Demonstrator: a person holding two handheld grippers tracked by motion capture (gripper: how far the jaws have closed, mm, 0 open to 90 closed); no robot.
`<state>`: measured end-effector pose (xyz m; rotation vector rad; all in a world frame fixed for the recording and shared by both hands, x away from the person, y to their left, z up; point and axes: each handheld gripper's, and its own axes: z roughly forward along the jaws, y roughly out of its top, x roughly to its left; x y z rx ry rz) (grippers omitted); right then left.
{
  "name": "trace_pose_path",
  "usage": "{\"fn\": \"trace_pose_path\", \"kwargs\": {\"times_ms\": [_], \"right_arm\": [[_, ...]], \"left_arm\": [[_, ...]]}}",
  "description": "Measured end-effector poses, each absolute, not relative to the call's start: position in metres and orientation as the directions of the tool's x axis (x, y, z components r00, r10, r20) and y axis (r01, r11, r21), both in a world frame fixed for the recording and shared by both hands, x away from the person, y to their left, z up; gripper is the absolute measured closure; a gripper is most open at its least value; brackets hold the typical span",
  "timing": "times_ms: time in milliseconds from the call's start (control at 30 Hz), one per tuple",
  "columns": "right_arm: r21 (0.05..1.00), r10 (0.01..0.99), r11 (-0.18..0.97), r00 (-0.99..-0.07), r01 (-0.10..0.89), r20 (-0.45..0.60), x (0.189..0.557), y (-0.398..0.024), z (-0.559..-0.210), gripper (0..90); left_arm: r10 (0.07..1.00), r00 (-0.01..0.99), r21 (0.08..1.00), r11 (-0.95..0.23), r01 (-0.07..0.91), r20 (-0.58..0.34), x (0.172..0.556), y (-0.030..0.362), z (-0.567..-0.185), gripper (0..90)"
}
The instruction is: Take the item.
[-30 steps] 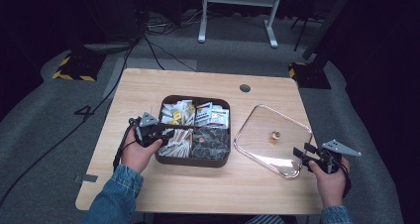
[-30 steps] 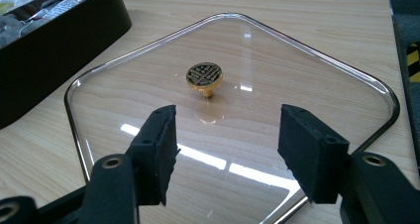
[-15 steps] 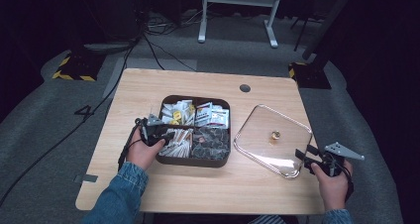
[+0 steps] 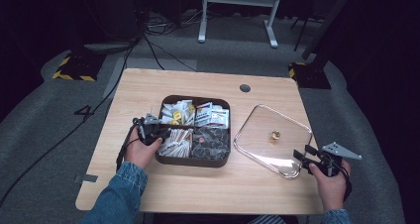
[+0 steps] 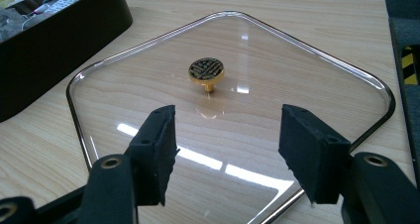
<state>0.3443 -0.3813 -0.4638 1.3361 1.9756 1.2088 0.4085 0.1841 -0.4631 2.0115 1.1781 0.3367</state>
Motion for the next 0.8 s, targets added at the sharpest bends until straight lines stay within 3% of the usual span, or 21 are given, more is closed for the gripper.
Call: {"fn": "trace_pose_path", "kwargs": {"times_ms": [267, 800], "right_arm": [[0.858, 0.901, 0.143, -0.424, 0.494, 0.094, 0.344, -0.381, -0.464, 40.2], [0.855, 0.9, 0.145, -0.426, 0.497, 0.095, 0.347, -0.38, -0.465, 40.1]], "left_arm": [[0.841, 0.527, 0.723, -0.289, 0.627, -0.121, 0.409, 0.186, -0.463, 89.4], [0.823, 0.547, 0.77, -0.248, 0.588, -0.153, 0.401, 0.19, -0.447, 90.0]]}}
